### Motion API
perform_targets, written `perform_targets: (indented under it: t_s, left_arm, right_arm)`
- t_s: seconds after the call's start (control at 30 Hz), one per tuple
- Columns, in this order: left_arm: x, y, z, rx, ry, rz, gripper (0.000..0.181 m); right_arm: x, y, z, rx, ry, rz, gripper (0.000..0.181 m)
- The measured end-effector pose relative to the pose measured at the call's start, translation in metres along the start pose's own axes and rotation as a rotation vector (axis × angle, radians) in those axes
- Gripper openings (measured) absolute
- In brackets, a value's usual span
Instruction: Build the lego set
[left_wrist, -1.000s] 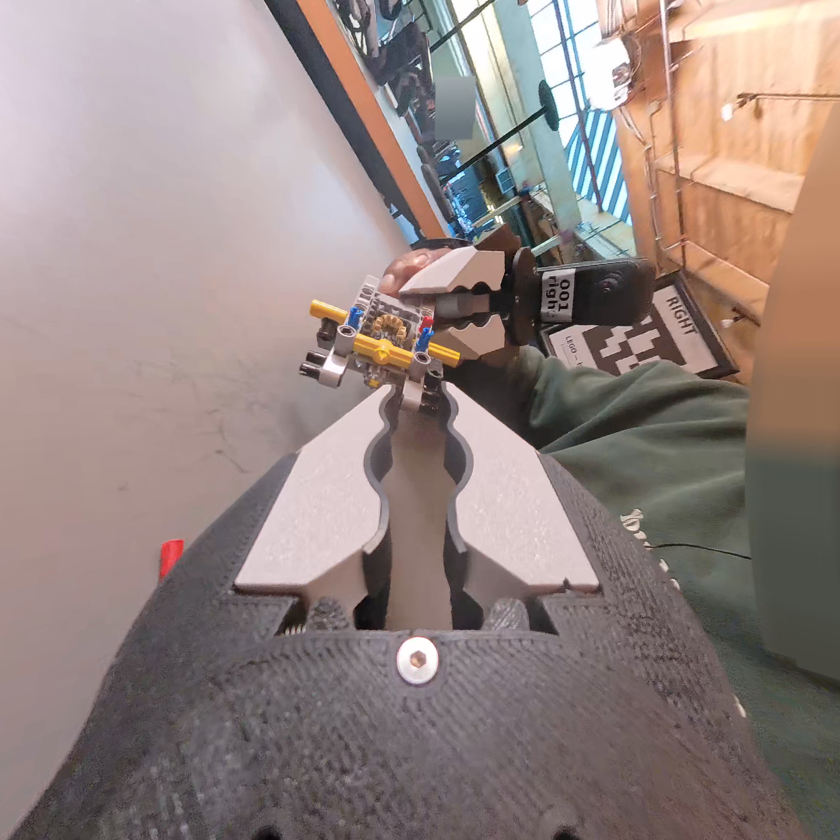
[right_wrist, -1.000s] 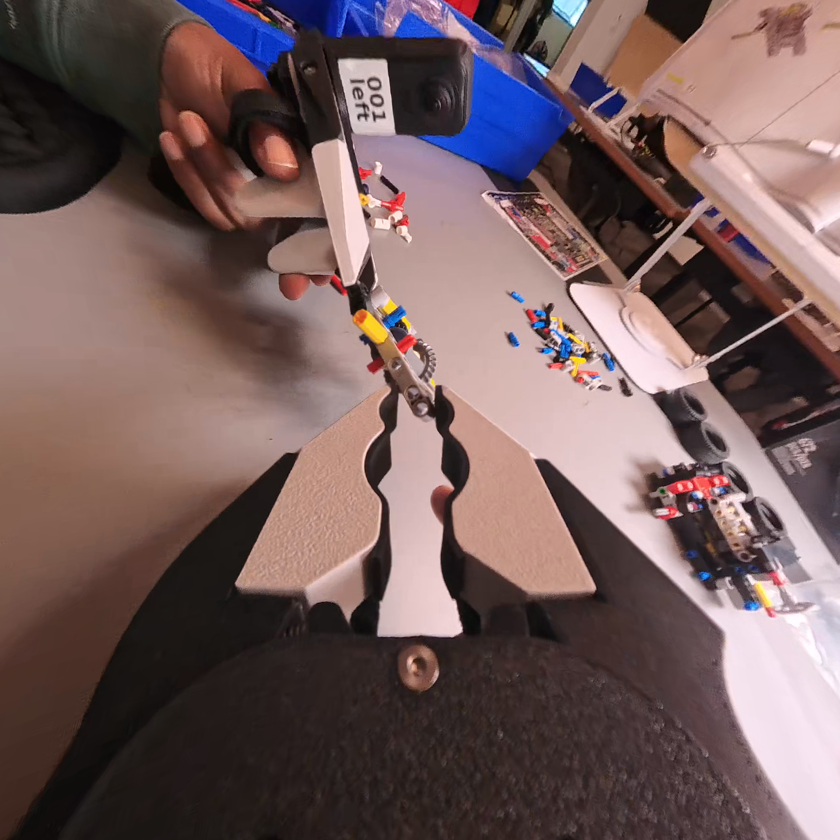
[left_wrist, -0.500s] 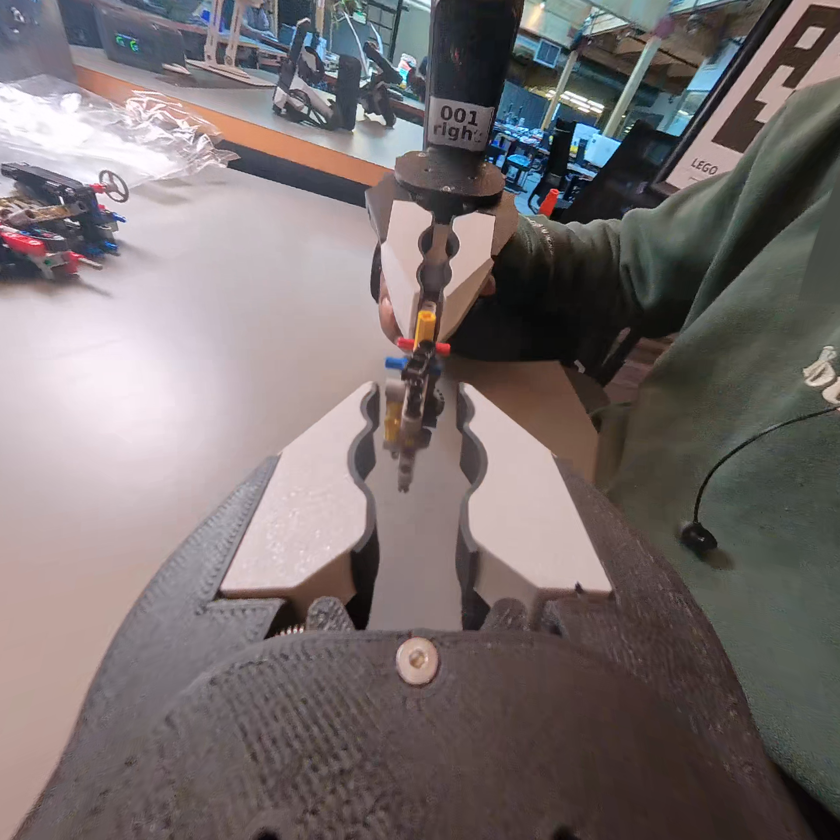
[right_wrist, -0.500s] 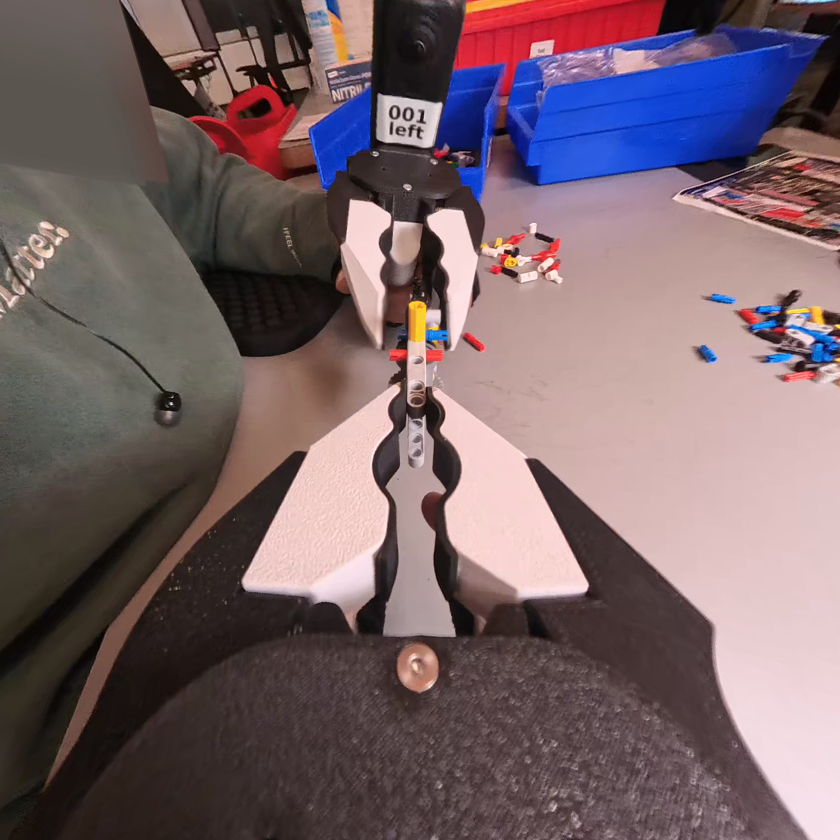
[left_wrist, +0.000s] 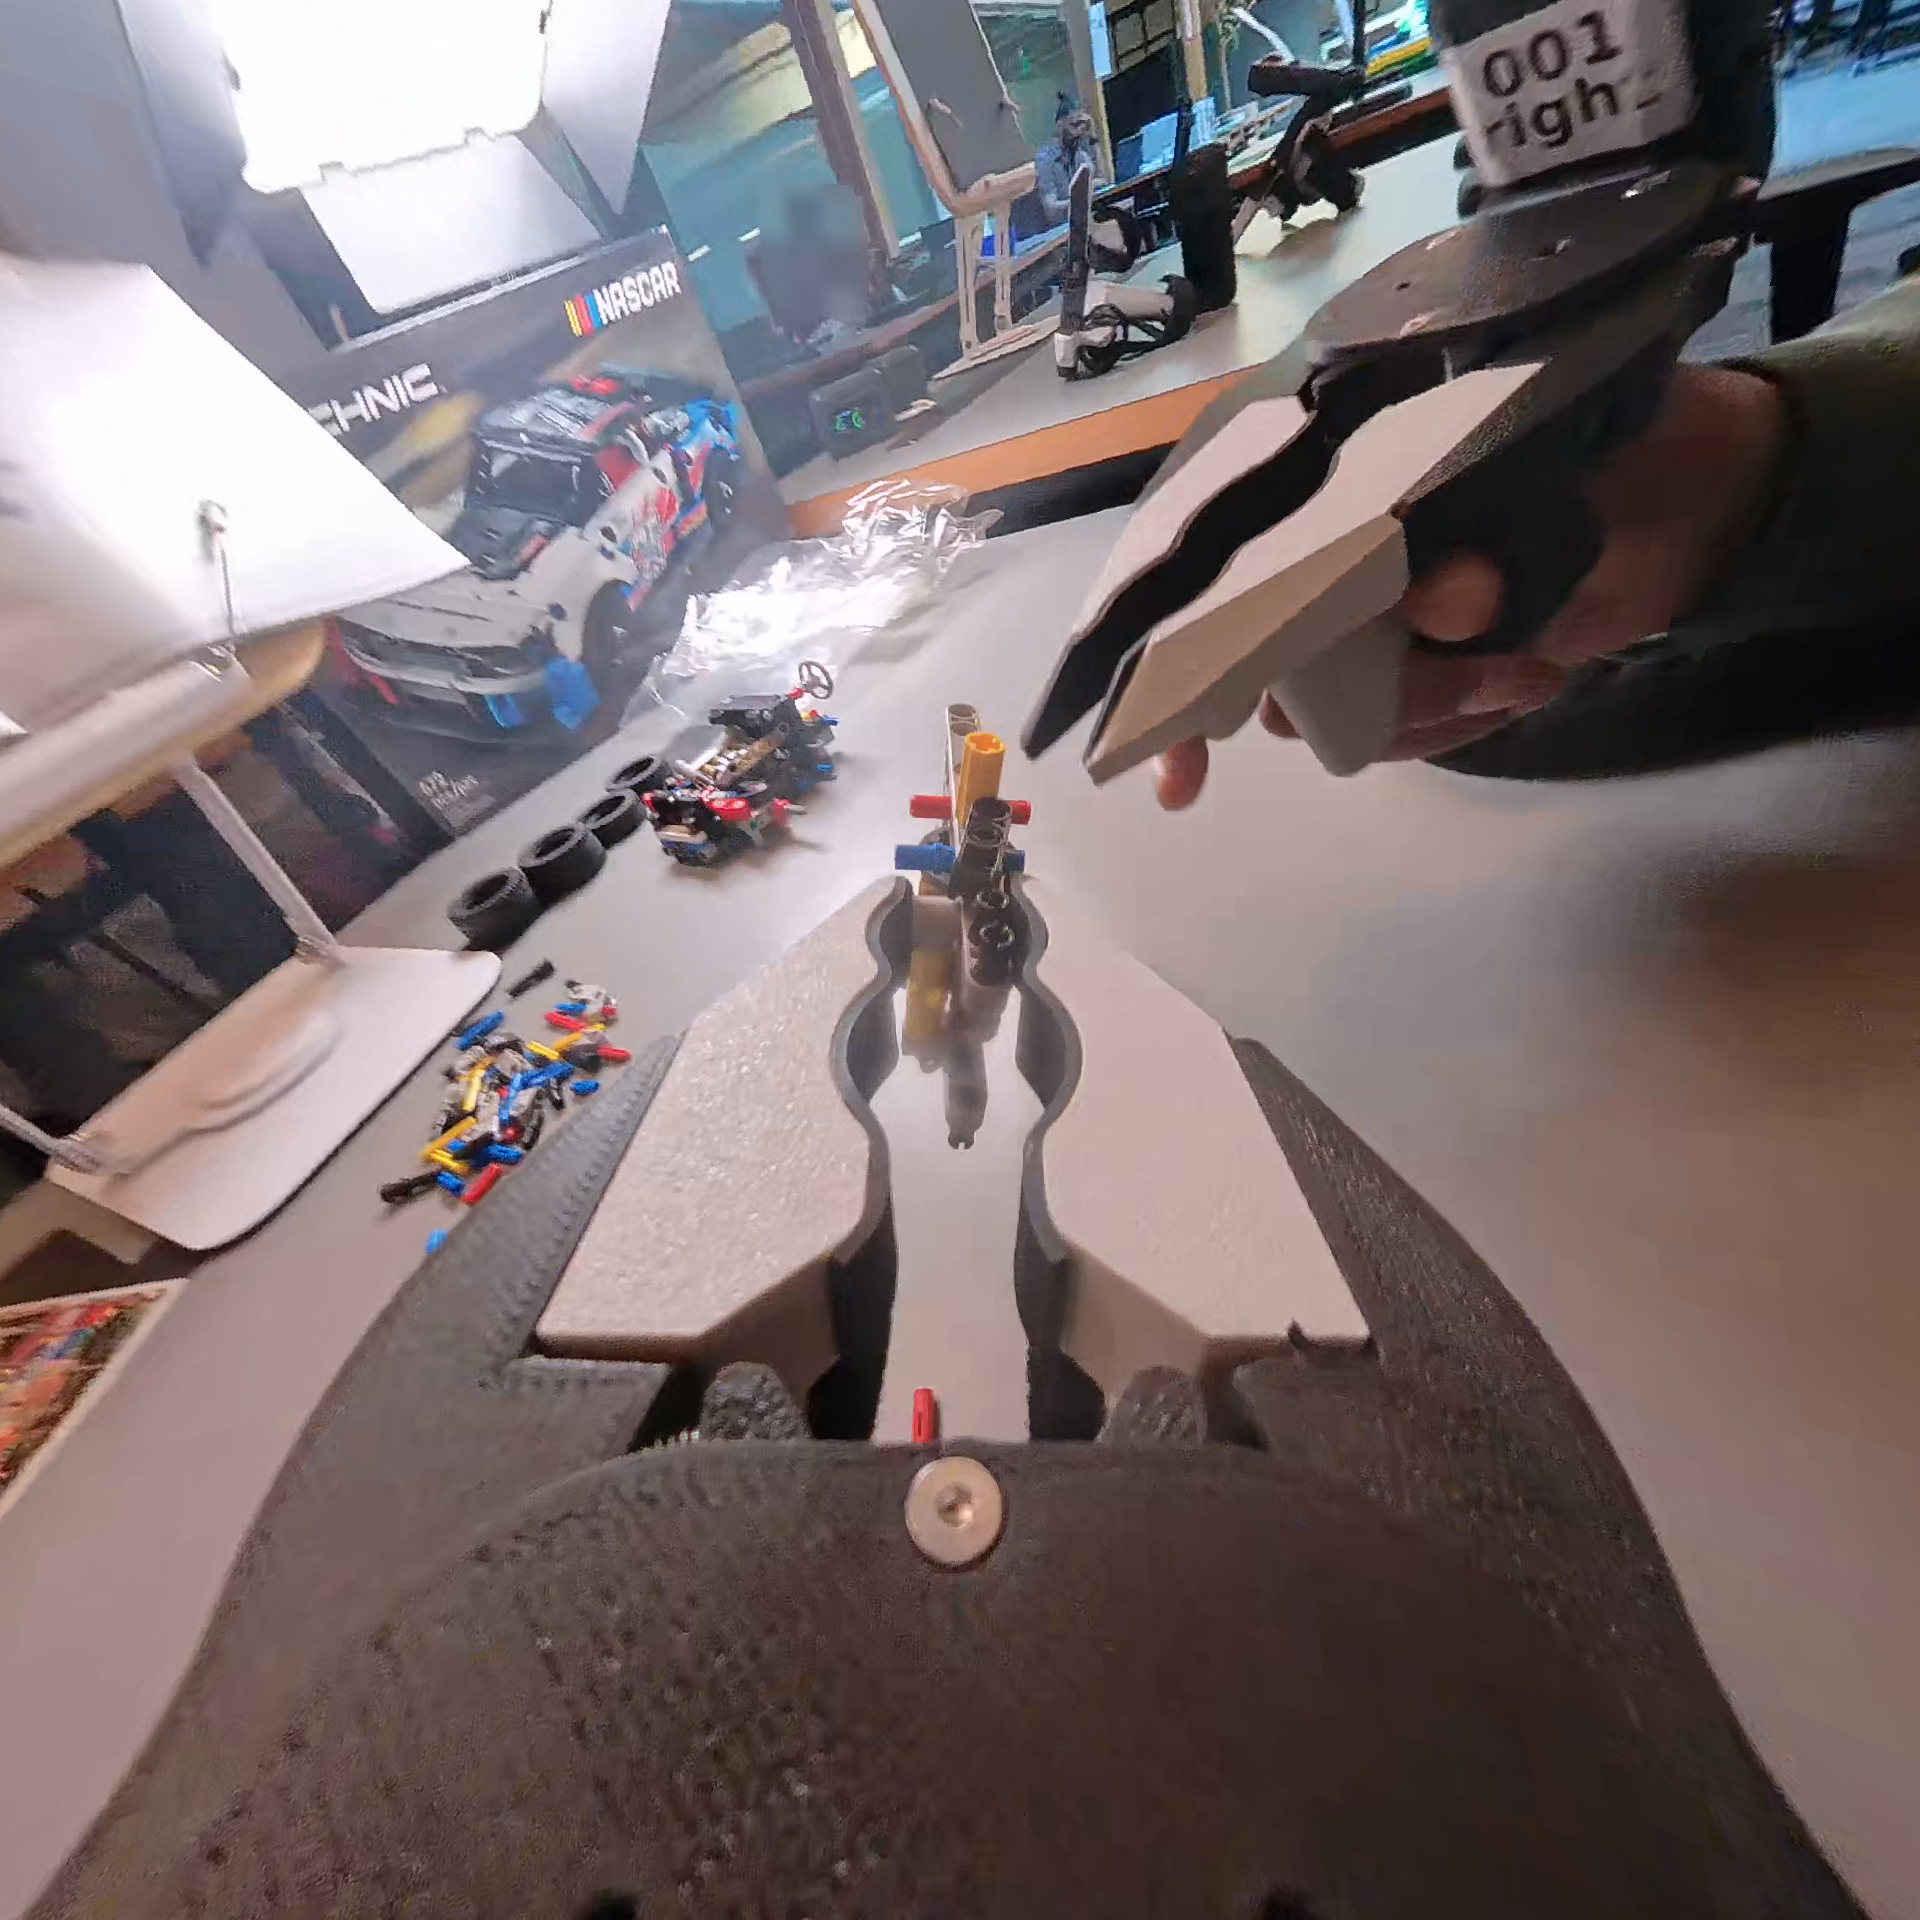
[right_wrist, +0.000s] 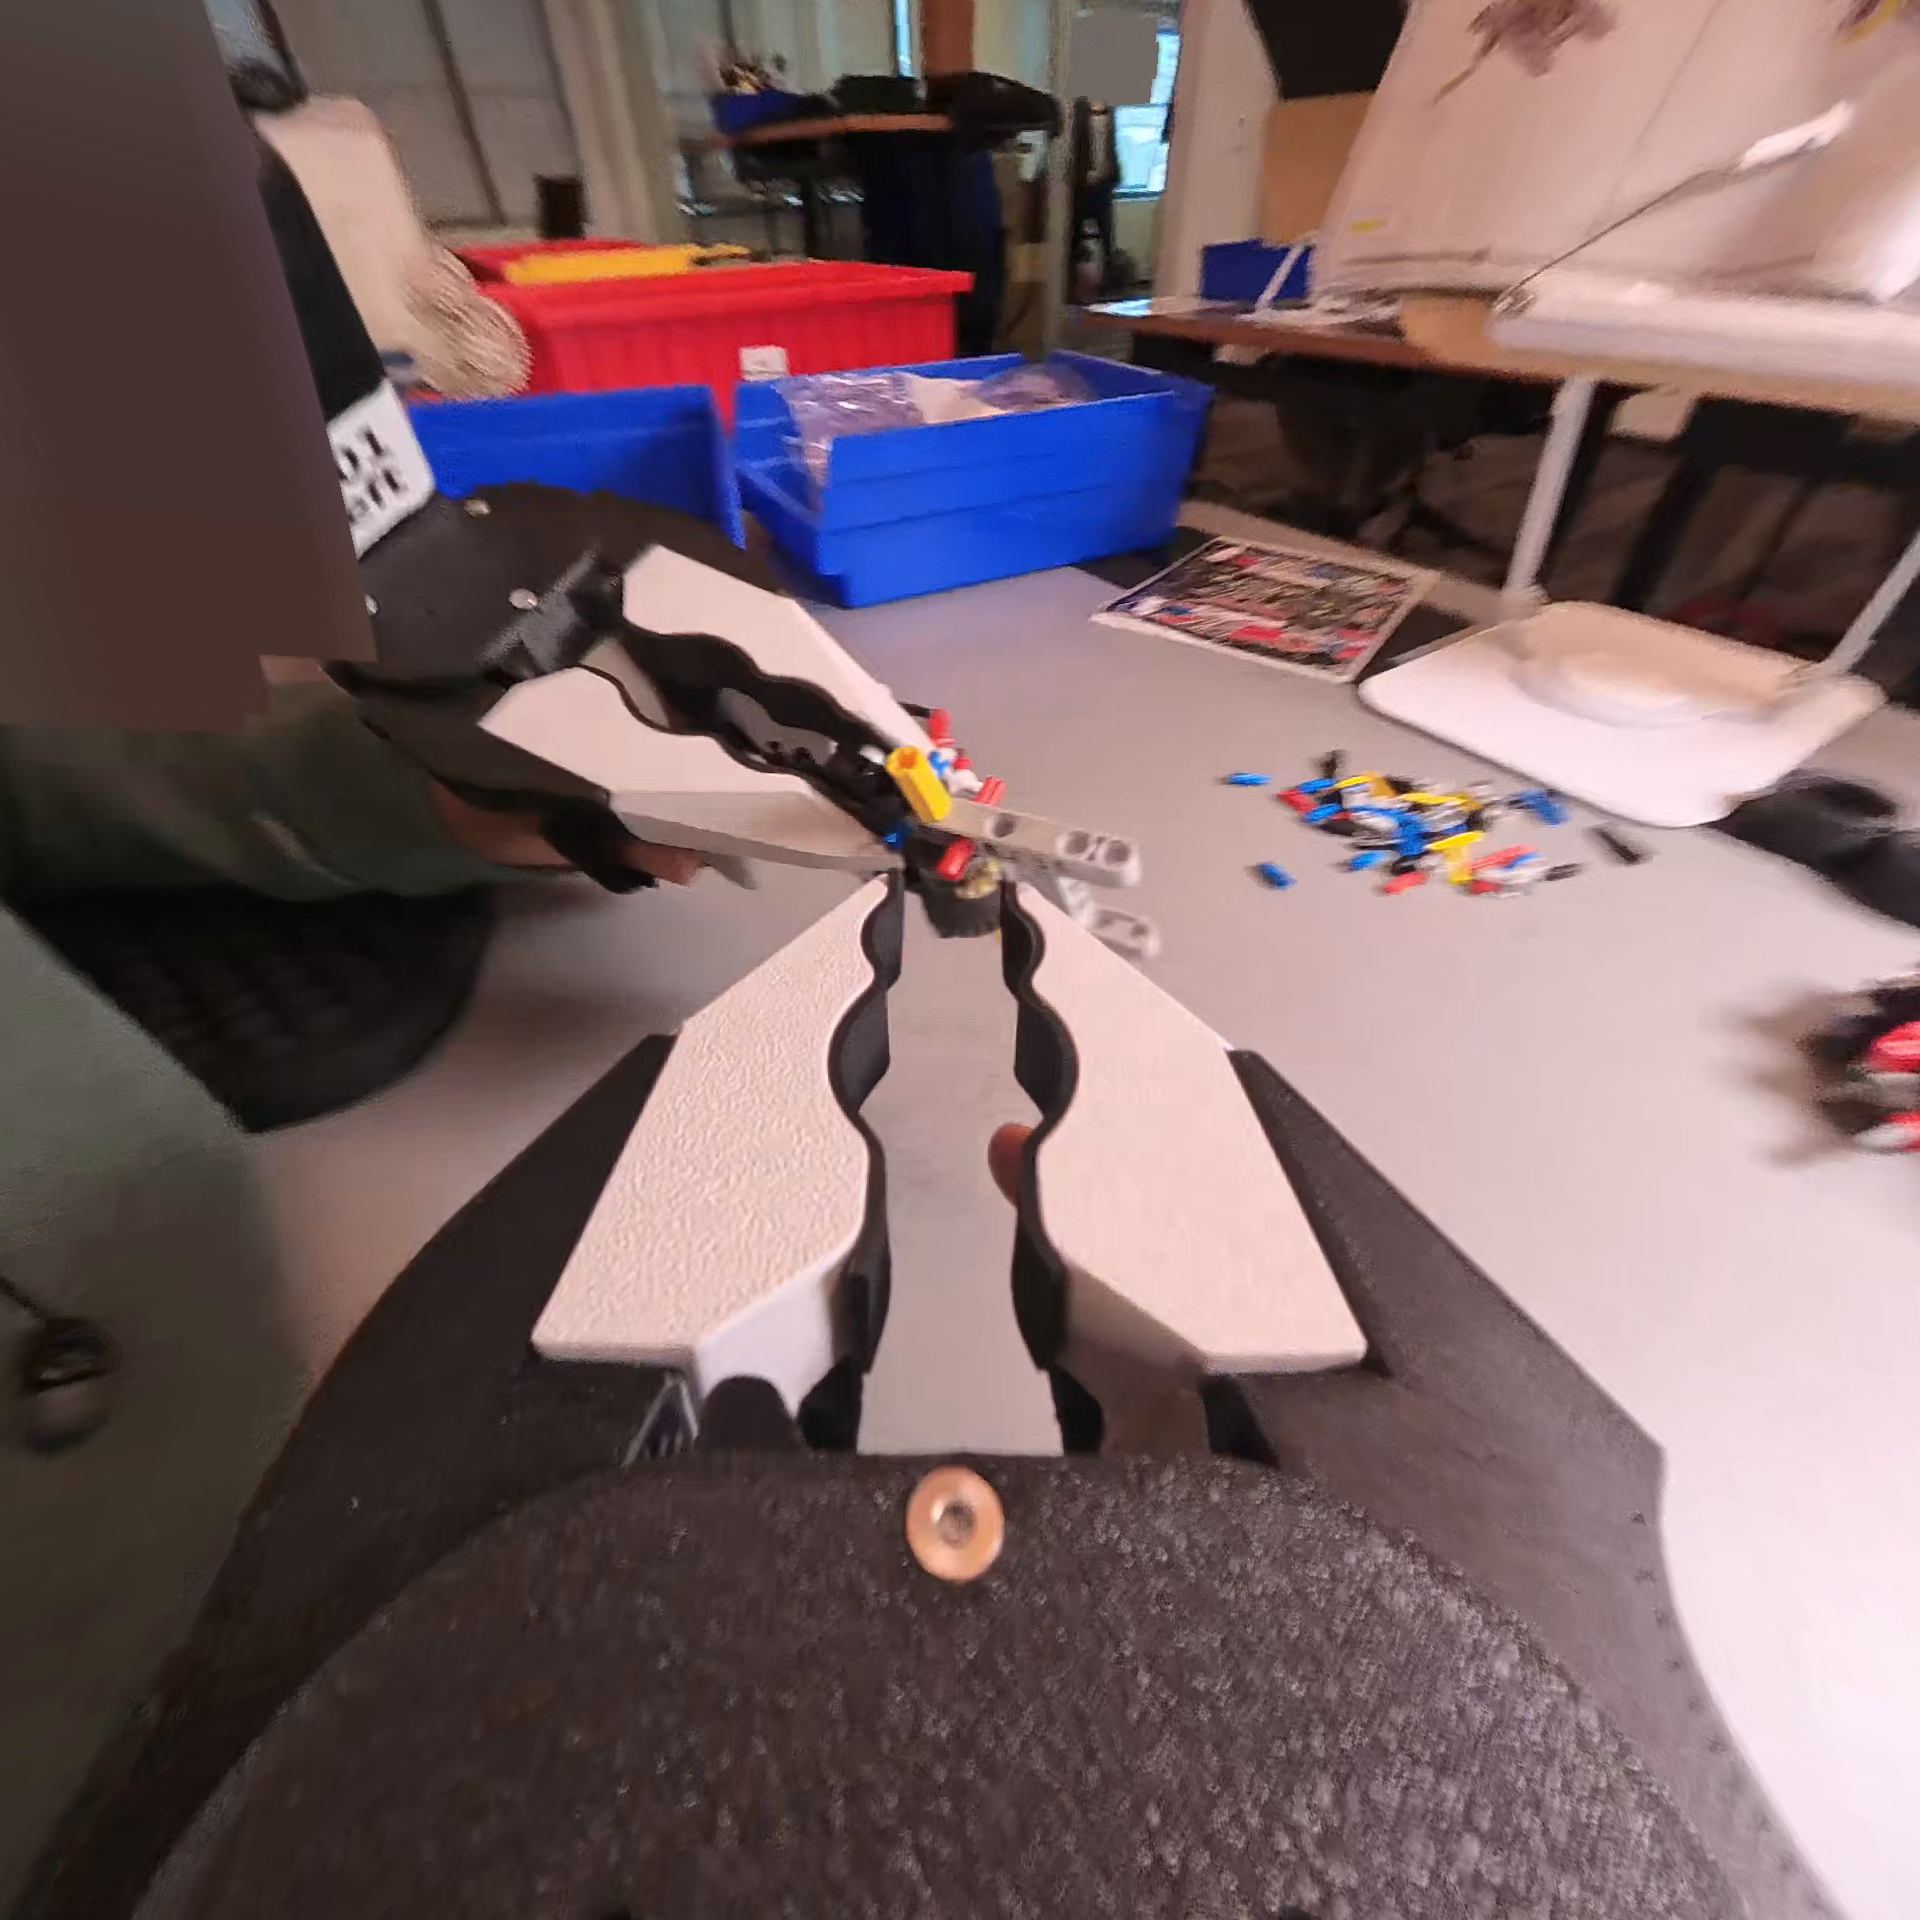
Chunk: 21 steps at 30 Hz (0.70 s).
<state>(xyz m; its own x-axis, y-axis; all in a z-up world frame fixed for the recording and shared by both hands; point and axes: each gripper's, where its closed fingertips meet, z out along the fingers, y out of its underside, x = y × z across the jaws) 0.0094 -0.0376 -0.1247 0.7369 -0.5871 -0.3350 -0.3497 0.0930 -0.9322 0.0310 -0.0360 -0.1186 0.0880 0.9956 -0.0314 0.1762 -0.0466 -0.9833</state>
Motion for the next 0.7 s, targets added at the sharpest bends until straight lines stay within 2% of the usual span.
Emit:
perform_targets:
  t_s: [0.17, 0.43, 0.5, 0.7]
  left_arm:
    - [0.0040, -0.0055, -0.0019, 0.011, -0.043, 0.135, 0.014]
    - [0.0097, -0.0098, -0.0040, 0.045, -0.056, 0.272, 0.015]
    - [0.0104, -0.0085, -0.0034, 0.038, -0.061, 0.292, 0.015]
    - [0.0087, -0.0063, -0.0022, 0.018, -0.070, 0.264, 0.015]
  right_arm:
    - [-0.0065, 0.0009, 0.0100, 0.048, -0.128, 0.230, 0.008]
    - [-0.0109, -0.0002, 0.0072, 0.085, -0.227, 0.310, 0.003]
    - [-0.0101, 0.0017, 0.0073, 0.083, -0.198, 0.249, 0.003]
    - [-0.0057, 0.0026, 0.0094, 0.067, 0.006, -0.090, 0.002]
